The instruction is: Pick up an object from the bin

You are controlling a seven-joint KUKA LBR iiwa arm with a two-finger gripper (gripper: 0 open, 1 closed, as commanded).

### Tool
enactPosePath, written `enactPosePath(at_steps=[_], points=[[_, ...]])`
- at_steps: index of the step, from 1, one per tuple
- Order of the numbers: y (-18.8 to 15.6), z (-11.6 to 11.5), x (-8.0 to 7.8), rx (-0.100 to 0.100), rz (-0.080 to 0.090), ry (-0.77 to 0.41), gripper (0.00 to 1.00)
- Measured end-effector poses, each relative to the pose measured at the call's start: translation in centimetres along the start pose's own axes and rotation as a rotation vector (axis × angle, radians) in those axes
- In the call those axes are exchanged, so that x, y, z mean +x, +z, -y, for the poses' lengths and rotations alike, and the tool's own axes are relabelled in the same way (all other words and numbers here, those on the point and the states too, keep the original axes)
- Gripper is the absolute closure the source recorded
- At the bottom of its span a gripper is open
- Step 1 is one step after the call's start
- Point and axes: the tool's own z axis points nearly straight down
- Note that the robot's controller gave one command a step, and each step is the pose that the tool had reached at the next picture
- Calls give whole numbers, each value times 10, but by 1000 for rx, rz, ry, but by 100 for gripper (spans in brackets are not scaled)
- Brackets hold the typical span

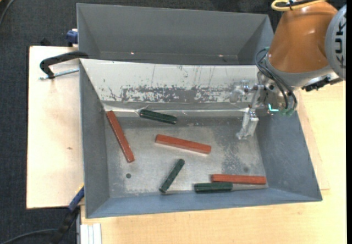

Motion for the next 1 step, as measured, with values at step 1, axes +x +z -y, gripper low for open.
enactPosePath(at_steps=[1], points=[[127,-59,-9,-2,-3,73,0]])
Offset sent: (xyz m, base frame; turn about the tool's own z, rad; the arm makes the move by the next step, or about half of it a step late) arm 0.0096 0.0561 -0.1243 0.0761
